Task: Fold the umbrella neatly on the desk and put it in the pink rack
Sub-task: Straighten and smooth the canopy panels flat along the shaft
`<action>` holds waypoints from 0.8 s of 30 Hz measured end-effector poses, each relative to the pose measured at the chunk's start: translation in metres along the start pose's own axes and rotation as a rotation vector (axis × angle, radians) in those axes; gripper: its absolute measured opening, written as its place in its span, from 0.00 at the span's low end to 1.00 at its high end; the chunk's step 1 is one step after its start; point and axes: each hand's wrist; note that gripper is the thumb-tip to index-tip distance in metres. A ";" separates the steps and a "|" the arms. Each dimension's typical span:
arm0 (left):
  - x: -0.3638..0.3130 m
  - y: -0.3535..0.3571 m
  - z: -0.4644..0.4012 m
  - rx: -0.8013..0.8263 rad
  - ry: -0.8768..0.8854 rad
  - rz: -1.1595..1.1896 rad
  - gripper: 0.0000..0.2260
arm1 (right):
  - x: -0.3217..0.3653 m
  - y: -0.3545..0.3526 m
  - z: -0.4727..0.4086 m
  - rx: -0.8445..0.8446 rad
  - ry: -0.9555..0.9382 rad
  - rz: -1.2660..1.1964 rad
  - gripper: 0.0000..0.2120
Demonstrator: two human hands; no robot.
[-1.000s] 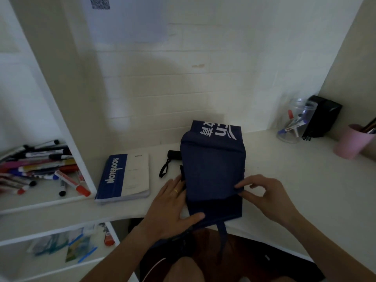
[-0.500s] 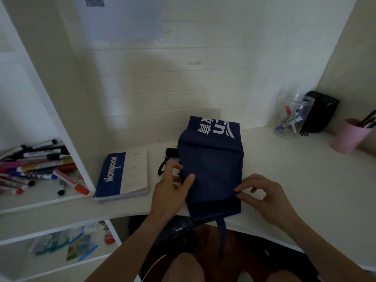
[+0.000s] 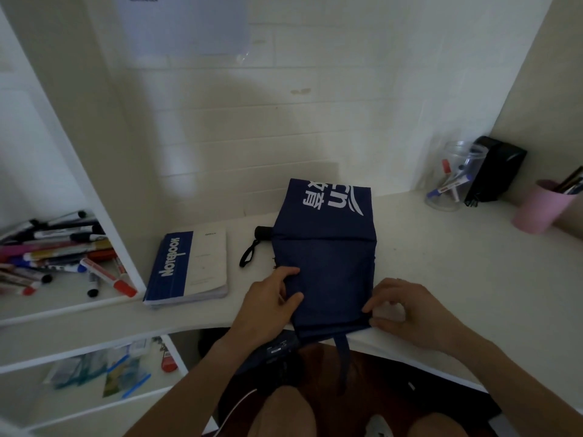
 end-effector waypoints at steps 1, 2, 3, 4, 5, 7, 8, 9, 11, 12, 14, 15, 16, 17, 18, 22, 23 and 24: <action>0.000 0.000 0.000 0.006 0.001 -0.001 0.19 | 0.005 -0.005 -0.003 -0.032 -0.005 0.035 0.05; -0.001 -0.001 0.000 0.007 -0.001 0.009 0.19 | 0.013 -0.010 -0.007 -0.113 -0.014 0.053 0.03; -0.002 -0.001 -0.001 0.005 -0.005 0.026 0.19 | 0.021 -0.014 -0.014 -0.204 -0.034 0.054 0.01; -0.003 -0.002 -0.001 0.002 -0.007 0.040 0.19 | 0.030 -0.015 -0.021 -0.276 -0.066 0.056 0.02; -0.004 -0.003 -0.002 0.003 -0.010 0.048 0.19 | 0.038 -0.014 -0.030 -0.309 -0.109 0.082 0.04; -0.006 -0.003 -0.003 0.018 -0.037 0.062 0.19 | 0.045 -0.005 -0.045 -0.281 -0.195 0.208 0.09; -0.007 -0.004 -0.003 0.031 -0.060 0.084 0.18 | 0.043 0.002 -0.050 -0.248 -0.229 0.288 0.12; -0.007 -0.005 -0.003 0.051 -0.085 0.103 0.18 | 0.040 0.008 -0.054 -0.212 -0.246 0.359 0.14; -0.006 -0.007 -0.002 0.101 -0.112 0.089 0.20 | 0.031 0.019 -0.054 -0.131 -0.241 0.434 0.19; -0.006 -0.008 -0.002 0.124 -0.114 0.065 0.21 | 0.026 0.023 -0.052 -0.089 -0.231 0.444 0.21; -0.006 -0.009 0.000 0.157 -0.113 0.047 0.23 | 0.018 0.029 -0.046 -0.020 -0.224 0.442 0.24; -0.006 -0.009 0.000 0.169 -0.111 0.038 0.24 | 0.014 0.031 -0.044 0.003 -0.230 0.440 0.24; -0.006 -0.008 0.000 0.178 -0.105 0.022 0.24 | 0.011 0.033 -0.041 0.019 -0.241 0.438 0.25; -0.007 -0.007 0.000 0.189 -0.101 -0.002 0.25 | 0.009 0.034 -0.039 0.032 -0.252 0.436 0.25; -0.007 -0.007 0.000 0.207 -0.099 -0.032 0.26 | 0.007 0.035 -0.037 0.042 -0.261 0.434 0.25; -0.009 -0.011 -0.002 0.275 -0.028 -0.301 0.25 | 0.002 0.036 -0.036 0.108 -0.246 0.408 0.26; -0.010 -0.009 -0.003 0.206 0.047 -0.411 0.21 | 0.002 0.037 -0.036 0.124 -0.245 0.404 0.26; -0.013 -0.005 -0.003 0.099 0.162 -0.490 0.18 | 0.002 0.038 -0.036 0.141 -0.244 0.401 0.27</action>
Point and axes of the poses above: each hand's wrist, its own z-axis away from the middle knuckle, its own y-axis out of the palm, x = y × z, and after that the axes turned 7 degrees about z, right-handed
